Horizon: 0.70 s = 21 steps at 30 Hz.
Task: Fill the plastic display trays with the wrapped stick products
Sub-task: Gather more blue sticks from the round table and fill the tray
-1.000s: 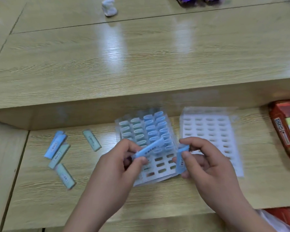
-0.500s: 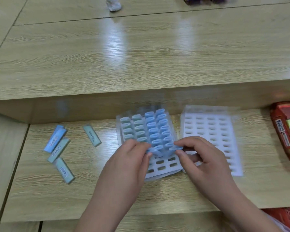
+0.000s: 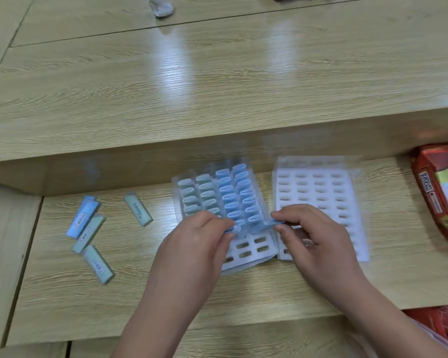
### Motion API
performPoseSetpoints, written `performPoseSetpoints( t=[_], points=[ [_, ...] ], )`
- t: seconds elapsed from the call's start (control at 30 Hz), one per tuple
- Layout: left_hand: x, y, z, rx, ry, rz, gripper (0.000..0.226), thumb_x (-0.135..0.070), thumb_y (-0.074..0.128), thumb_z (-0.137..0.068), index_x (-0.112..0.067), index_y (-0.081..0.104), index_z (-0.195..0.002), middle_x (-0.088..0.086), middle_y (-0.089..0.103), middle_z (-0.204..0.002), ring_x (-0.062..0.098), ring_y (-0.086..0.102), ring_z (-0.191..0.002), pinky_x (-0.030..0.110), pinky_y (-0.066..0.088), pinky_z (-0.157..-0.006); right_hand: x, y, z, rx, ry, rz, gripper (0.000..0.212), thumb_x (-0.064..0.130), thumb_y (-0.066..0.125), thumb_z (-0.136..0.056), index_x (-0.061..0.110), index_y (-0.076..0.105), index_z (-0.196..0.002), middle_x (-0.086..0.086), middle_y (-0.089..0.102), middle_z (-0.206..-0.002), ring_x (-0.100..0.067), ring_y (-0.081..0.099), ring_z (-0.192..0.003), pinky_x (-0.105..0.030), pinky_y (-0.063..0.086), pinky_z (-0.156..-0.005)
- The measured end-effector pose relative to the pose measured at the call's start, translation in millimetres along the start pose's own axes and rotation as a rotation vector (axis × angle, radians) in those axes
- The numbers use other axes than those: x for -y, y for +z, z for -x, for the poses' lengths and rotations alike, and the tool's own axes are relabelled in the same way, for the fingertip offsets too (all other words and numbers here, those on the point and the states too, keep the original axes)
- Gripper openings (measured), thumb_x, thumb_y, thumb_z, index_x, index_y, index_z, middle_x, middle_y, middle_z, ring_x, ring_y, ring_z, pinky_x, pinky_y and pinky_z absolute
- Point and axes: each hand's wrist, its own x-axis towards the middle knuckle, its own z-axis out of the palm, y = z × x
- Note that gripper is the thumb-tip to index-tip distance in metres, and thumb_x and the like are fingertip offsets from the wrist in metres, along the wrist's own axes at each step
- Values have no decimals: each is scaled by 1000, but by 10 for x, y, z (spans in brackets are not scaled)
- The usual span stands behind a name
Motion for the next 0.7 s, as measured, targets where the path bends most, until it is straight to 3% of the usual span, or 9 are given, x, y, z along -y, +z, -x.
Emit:
performPoseSetpoints(
  t=[0.17, 0.33, 0.53, 0.63, 0.7],
  points=[
    [-73, 28, 2, -12, 13, -99, 22, -19, 81, -79, -21, 76, -100, -9, 68, -86, 18, 67, -77, 29, 49, -48, -17, 7, -27, -6, -199, 200, 22, 23, 58, -94, 16, 73, -109, 8, 70, -104, -10, 66, -96, -30, 56, -74],
    [-90, 108, 34, -79, 21, -178, 23, -13, 86, -72, -22, 71, -87, -9, 66, -77, 16, 62, -62, 24, 36, -45, 9, -7, -73, -11, -258, 345, 19, 22, 58, -94, 17, 73, -103, 7, 72, -100, -14, 68, -90, -32, 55, -63],
    [-40, 185, 67, -108, 106, -270, 26, -14, 92, -65, -19, 74, -83, -6, 67, -83, 18, 63, -68, 26, 35, -46, -13, -87, -133, 132, -408, 418, 25, 0, 67, -79, 15, 73, -99, 0, 71, -96, -26, 67, -77, -33, 50, -46],
    [4, 202, 83, -145, 188, -297, 18, -23, 83, -79, -20, 77, -96, -6, 68, -88, 19, 62, -73, 27, 41, -50, 24, -32, -114, 166, -372, 441, 32, -2, 77, -75, 18, 74, -101, 0, 70, -96, -24, 65, -74, -32, 48, -44],
    [21, 215, 109, -147, 218, -337, 26, -36, 61, -92, -21, 76, -106, -5, 68, -95, 19, 60, -78, 28, 45, -55, 3, -47, -115, 135, -331, 442, 29, 7, 69, -82, 22, 75, -107, 0, 67, -100, -20, 62, -76, -32, 47, -43]
  ],
)
